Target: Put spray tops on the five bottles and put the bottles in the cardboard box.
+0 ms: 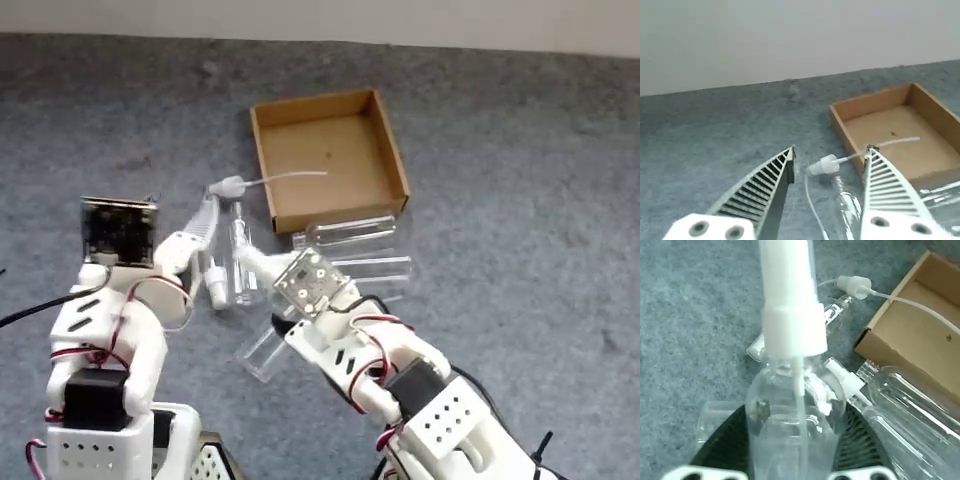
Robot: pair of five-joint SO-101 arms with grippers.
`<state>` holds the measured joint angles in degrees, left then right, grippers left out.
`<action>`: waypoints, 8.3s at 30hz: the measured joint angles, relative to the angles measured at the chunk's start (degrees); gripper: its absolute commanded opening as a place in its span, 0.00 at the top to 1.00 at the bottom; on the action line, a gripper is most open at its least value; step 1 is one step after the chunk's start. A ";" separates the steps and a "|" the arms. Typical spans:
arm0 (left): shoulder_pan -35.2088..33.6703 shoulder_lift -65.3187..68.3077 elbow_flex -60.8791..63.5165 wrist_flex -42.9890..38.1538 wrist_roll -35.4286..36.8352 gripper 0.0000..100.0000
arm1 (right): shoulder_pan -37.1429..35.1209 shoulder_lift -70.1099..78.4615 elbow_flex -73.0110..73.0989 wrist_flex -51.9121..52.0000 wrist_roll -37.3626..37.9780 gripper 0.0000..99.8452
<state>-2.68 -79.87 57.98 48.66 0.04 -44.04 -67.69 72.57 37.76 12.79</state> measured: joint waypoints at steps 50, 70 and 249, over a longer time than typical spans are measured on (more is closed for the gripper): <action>-3.87 111.21 -63.82 -9.23 2.81 0.82 | 25.67 0.00 -5.71 -6.86 -15.82 1.00; -4.04 88.88 -46.51 1.41 -31.47 0.82 | 25.67 0.00 -5.71 -6.86 -15.82 1.00; -8.26 22.59 18.73 -10.73 -8.18 0.85 | 16.09 114.29 -71.30 -74.02 -11.16 0.68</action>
<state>-10.95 -57.27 76.70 37.93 -8.13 -27.96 46.59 1.27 -36.26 1.63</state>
